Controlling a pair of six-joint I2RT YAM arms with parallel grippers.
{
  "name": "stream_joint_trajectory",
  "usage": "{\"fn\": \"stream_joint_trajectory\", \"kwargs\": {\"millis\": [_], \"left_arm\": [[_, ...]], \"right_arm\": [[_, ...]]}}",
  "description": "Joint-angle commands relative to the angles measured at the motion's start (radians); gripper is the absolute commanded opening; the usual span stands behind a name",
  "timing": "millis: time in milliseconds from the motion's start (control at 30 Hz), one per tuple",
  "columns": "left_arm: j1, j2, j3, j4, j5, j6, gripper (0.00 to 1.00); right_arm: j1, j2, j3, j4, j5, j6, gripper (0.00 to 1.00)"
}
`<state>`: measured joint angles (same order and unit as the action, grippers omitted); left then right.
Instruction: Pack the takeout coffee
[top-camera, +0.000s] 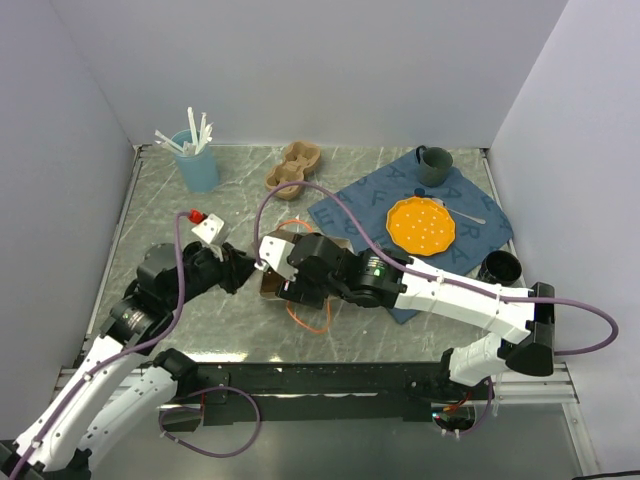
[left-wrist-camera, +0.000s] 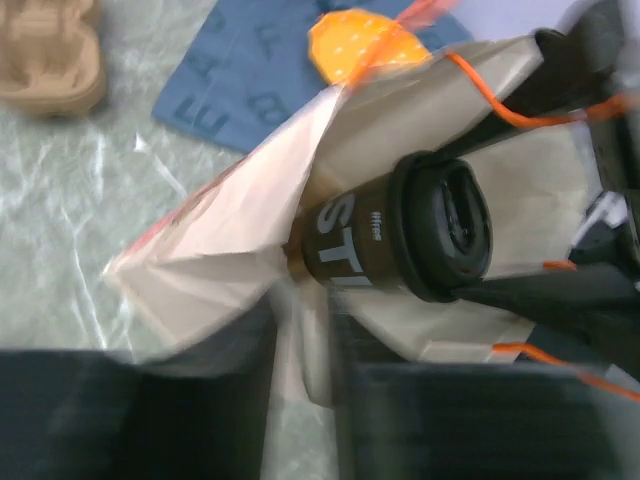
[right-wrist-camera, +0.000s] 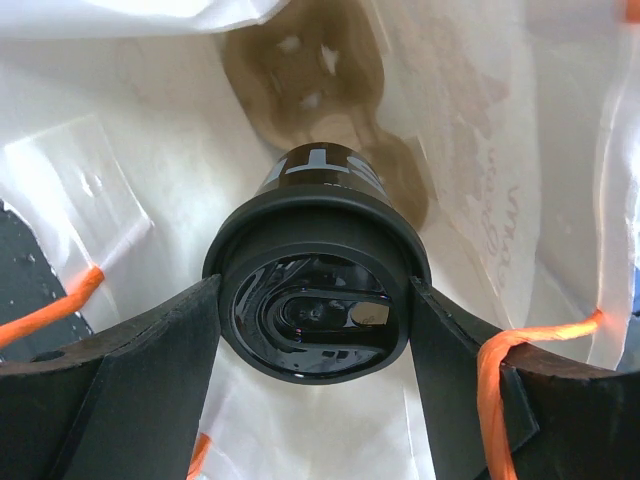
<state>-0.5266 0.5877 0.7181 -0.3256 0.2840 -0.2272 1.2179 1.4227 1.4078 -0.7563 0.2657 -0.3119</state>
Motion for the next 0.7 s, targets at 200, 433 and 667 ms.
{"fn": "stream_joint_trajectory", "kwargs": {"millis": [200, 433, 667], "left_arm": [[-0.003, -0.006, 0.184, -0.303, -0.146, -0.347, 0.71], [-0.003, -0.034, 0.213, -0.426, -0.238, -0.497, 0.72], [-0.003, 0.009, 0.187, -0.365, -0.281, -0.417, 0.66]], "right_arm": [[0.003, 0.022, -0.003, 0.126, -0.029, 0.071, 0.52], [0.006, 0.024, -0.030, 0.163, -0.037, 0.088, 0.52], [0.006, 0.013, -0.052, 0.169, -0.054, 0.079, 0.52]]}}
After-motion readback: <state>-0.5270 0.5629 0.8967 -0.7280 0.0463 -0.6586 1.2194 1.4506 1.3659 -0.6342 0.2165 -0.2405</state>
